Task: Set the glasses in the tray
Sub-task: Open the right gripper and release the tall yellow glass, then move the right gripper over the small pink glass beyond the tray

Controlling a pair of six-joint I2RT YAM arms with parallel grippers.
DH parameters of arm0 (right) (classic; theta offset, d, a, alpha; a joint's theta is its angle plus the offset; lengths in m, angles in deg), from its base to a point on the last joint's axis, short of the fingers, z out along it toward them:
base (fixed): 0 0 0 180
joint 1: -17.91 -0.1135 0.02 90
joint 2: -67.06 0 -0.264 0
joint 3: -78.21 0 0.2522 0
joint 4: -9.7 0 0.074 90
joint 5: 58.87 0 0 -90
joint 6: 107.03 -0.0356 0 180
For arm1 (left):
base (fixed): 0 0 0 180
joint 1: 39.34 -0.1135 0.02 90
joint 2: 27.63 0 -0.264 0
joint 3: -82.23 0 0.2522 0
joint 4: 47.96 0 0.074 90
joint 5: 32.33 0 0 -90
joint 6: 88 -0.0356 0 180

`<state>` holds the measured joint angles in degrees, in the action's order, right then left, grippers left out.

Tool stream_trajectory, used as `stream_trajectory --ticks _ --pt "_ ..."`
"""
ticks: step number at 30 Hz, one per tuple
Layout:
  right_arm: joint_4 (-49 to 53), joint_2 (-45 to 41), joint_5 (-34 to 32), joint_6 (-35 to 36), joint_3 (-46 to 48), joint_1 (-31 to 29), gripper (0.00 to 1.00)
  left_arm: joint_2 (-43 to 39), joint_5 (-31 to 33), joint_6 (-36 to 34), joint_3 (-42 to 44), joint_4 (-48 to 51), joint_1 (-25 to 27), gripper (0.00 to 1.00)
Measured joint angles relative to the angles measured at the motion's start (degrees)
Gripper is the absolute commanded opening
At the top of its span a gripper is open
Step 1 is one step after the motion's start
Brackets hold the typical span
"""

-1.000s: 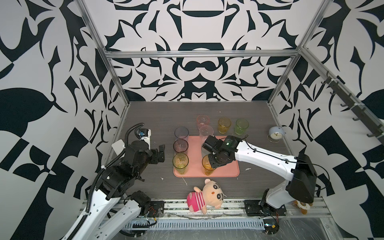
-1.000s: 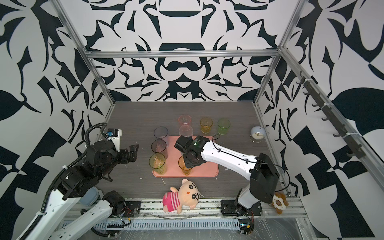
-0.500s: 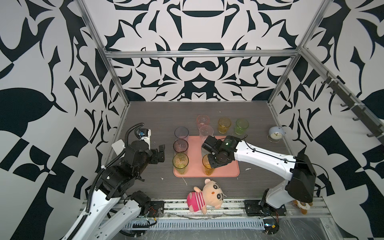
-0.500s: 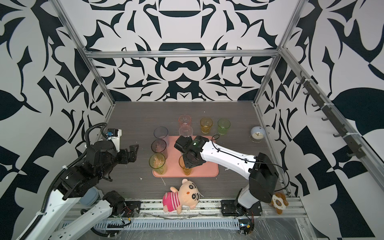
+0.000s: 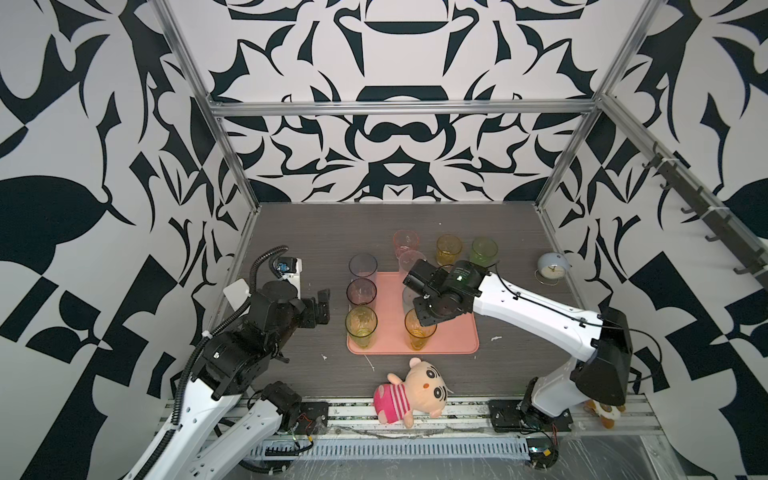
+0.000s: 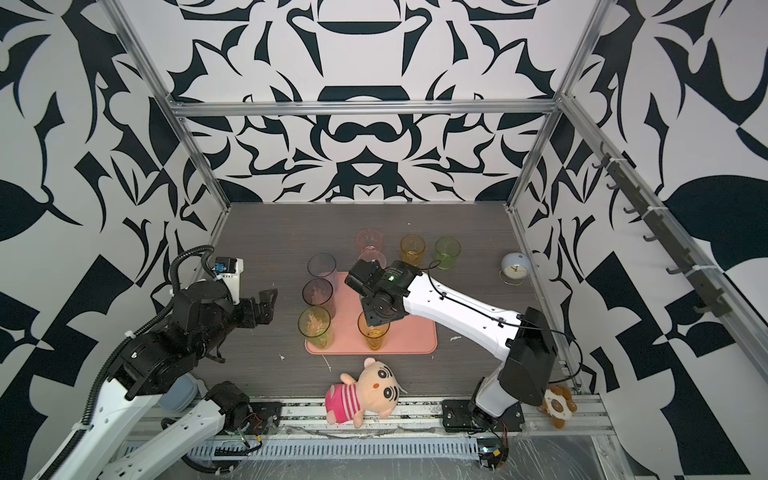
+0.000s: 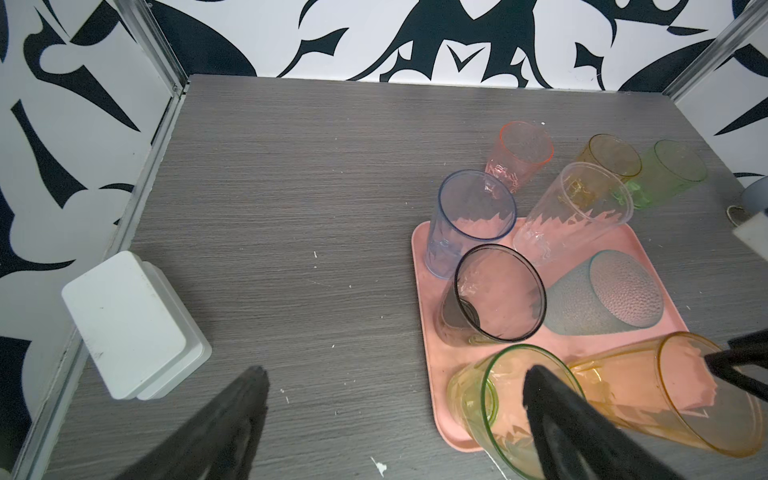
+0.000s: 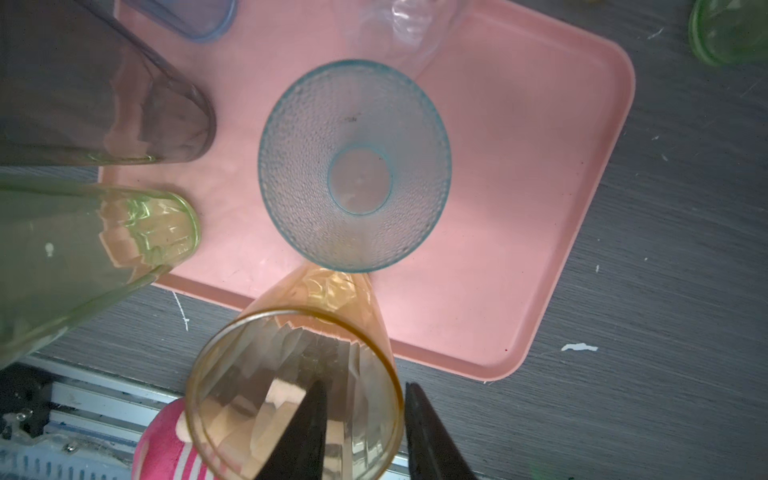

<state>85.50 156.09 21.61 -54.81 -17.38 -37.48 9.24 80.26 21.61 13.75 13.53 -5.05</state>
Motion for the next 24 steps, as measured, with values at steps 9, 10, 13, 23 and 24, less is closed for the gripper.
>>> stream_trajectory --ticks 9,10,13,23,24 --pt "1.1 -0.3 -6.4 6.6 -7.9 0.4 0.37 2.6 -1.9 0.1 0.0 -0.9 0.0 0.99" --pt "1.1 -0.3 -7.0 7.5 -8.8 0.7 0.38 3.1 -2.1 0.1 0.0 -1.1 0.0 1.00" --pt "1.1 -0.3 -8.0 10.1 -11.5 2.4 0.38 4.5 -2.5 0.1 -0.3 -1.3 0.0 1.00" --pt "-0.5 1.5 -6.6 16.7 -20.4 13.4 0.38 7.3 -3.9 1.4 -4.1 -2.3 0.0 0.99" --pt "-0.9 2.3 -5.9 17.2 -21.6 14.6 0.38 7.3 -4.0 1.4 -4.3 -2.5 0.0 0.99"
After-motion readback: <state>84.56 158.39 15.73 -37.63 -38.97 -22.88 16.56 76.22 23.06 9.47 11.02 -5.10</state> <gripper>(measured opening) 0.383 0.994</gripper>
